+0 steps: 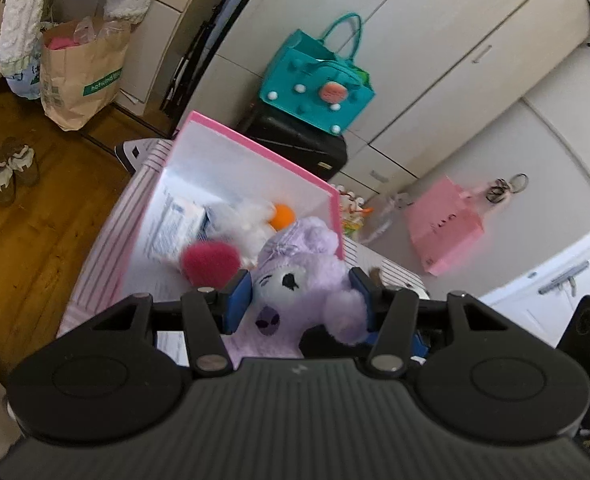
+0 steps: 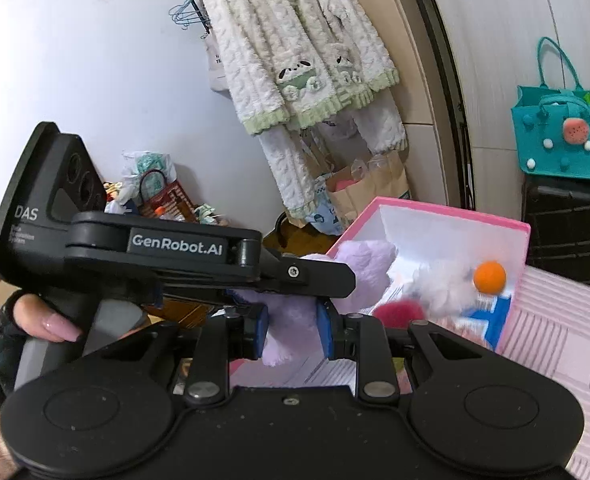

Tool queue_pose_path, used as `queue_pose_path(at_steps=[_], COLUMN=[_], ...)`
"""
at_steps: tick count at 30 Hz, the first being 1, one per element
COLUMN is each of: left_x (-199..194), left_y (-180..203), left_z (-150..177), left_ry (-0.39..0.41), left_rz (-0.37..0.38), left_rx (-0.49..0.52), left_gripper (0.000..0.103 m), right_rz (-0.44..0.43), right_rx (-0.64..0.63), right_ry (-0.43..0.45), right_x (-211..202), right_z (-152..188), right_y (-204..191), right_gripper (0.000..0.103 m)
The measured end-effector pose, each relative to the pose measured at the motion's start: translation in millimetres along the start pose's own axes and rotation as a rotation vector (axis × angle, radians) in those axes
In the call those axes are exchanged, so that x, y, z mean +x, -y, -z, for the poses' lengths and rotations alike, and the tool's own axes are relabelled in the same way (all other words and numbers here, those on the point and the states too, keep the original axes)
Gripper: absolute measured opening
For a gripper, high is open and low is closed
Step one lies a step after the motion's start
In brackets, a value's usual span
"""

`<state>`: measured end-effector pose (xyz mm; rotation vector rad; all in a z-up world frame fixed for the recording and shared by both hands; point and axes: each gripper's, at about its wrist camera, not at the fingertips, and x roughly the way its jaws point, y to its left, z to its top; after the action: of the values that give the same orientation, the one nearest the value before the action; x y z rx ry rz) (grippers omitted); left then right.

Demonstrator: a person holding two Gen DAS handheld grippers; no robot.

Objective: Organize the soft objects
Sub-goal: 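Lift the purple plush toy and carry it over the pink box, then lower the purple plush into the box and open the left gripper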

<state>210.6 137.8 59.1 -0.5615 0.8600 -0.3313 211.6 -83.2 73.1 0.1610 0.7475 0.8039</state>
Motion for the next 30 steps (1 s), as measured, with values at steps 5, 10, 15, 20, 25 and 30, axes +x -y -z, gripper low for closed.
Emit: queue_pose_path(at_steps=[5,10,15,20,25,30], left_x=[35.0,56.8,79.2,92.1,95.9,89.5], left_y=[-16.8,-30.6,-39.6,-42.0,-45.9,-44.3], left_z=[-27.0,-46.4,-60.1,-62.0,-60.2,-54.8], left_ry=[-0.014,-0.009,0.005,0.016,-0.008,0.022], left_rz=[-0.028,-0.069,-0.121,-0.178,-0.14,-0.16], left_rx=[0.042,0.052,0.089,0.149,0.15,0.169], left_gripper=[0.051,0.051,0.051,0.047,0.046,0.046], right_rz=[0.004,-0.001,-0.018,-0.012,0.072,0.193], right_rx=[-0.02,-0.057,-0.087,-0.075,-0.069,-0.085], right_ry=[-0.01,-0.042,-0.082,-0.12,-0.18,-0.199], right_x=[33.1,63.7,92.5,110.8,123.3,123.5], right_z=[-8.0,-20.9,-30.4,-28.8,-23.9,-19.7], right_y=[17.1,30.0,47.6,60.9,68.5,68.2], right_gripper=[0.03,0.03,0.03,0.03,0.025,0.027])
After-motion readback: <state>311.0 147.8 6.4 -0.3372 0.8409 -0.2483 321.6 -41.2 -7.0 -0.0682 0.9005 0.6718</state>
